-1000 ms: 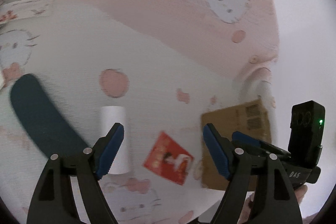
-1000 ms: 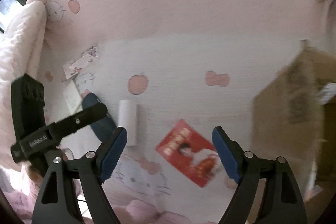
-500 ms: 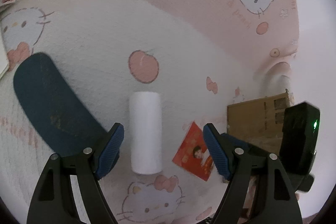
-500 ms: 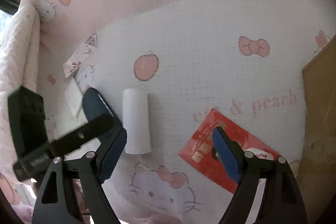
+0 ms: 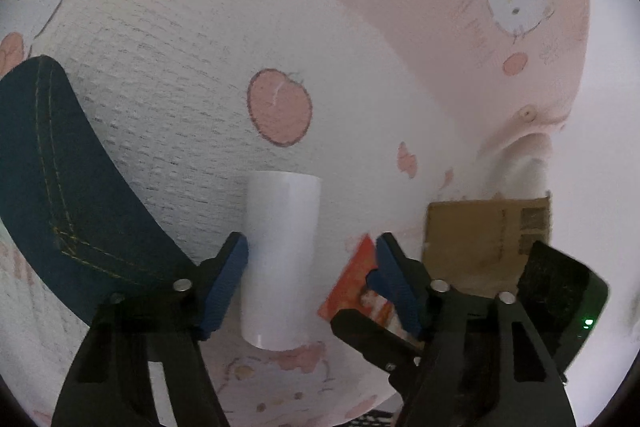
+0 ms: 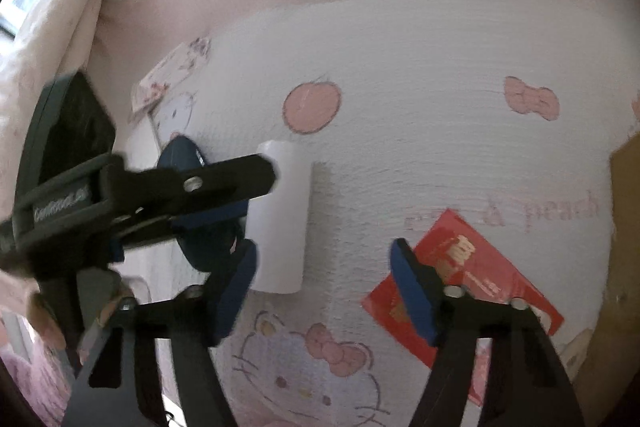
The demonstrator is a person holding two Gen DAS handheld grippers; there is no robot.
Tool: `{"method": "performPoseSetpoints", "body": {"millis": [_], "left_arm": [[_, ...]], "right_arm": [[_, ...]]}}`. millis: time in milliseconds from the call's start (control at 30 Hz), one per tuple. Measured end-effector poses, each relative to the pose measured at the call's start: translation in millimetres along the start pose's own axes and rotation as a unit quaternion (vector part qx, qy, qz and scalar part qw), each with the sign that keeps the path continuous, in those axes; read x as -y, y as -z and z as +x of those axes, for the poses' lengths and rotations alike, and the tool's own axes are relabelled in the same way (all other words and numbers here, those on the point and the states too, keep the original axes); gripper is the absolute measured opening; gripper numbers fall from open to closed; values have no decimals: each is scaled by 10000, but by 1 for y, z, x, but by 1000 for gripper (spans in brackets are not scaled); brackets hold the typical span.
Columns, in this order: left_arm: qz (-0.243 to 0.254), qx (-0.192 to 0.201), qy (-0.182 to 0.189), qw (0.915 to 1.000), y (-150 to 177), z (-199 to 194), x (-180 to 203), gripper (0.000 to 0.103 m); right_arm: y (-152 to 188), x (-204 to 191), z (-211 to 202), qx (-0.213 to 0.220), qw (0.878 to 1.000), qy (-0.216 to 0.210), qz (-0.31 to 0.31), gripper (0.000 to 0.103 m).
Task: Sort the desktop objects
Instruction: 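Close the left gripper around the white roll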
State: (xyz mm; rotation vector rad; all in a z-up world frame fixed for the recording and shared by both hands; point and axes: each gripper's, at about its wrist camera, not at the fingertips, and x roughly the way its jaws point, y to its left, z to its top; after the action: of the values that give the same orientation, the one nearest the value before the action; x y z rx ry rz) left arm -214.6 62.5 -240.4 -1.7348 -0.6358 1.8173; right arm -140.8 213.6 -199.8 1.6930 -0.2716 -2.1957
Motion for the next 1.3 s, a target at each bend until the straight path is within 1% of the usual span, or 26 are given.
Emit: {"method": "performPoseSetpoints", "body": {"millis": [33, 67, 100, 133, 200, 267, 367, 467, 567, 767, 833, 867, 900, 967, 1033, 1100, 1167, 1300], "left_arm": [[81, 5, -58, 10000, 1, 1, 2, 65], [166, -12, -134, 9998, 3, 3, 4, 61], [176, -48, -190, 9997, 4, 4, 4, 54], [143, -82, -218, 9996, 6, 6, 3, 51], [51, -190, -152, 9997, 7, 10, -1, 41], [-33, -265, -8, 9996, 9, 12, -3, 40], [-58, -308, 100, 9995, 9, 15, -2, 38], [-81, -347, 219, 9991, 10, 20, 0, 37], [-60, -446, 363, 9983, 13, 26, 5, 33], [63, -434, 450, 9980, 13, 30, 15, 33], [60, -402, 428, 9983, 10, 31, 15, 42], [59, -392, 439, 9982, 7, 31, 13, 50], [58, -396, 440, 9982, 5, 32, 12, 52], [39, -477, 437, 9979, 1, 36, 10, 52], [35, -599, 526, 9968, 0, 40, 9, 52], [33, -677, 497, 9965, 2, 46, 9, 50], [86, -595, 327, 9977, 6, 47, 10, 46], [201, -371, 263, 9988, 11, 42, 15, 46]], "right_arm": [[0, -1, 2, 8, 10000, -28, 11, 60], [1, 0, 5, 2, 9999, -104, 41, 60], [1, 0, 7, -20, 9998, -162, 71, 60], [1, 1, 10, -49, 9997, -204, 111, 59], [2, 4, 14, -75, 9994, -272, 184, 53], [3, 5, 18, -125, 9992, -277, 251, 47], [4, 6, 20, -126, 9990, -316, 280, 38], [5, 9, 17, -79, 9991, -272, 325, 38], [9, 16, 13, -36, 9989, -207, 428, 38], [14, 35, 0, 89, 9974, -207, 684, 37], [13, 37, -3, 119, 9975, -177, 669, 37], [13, 38, -3, 112, 9976, -181, 664, 37], [12, 37, -2, 113, 9976, -189, 662, 37], [12, 38, -2, 100, 9978, -220, 624, 37], [12, 38, 0, 69, 9979, -282, 577, 37], [10, 38, 3, 26, 9979, -362, 539, 38], [8, 36, 7, 5, 9981, -363, 494, 38], [6, 31, 8, 24, 9987, -327, 381, 38]]}}
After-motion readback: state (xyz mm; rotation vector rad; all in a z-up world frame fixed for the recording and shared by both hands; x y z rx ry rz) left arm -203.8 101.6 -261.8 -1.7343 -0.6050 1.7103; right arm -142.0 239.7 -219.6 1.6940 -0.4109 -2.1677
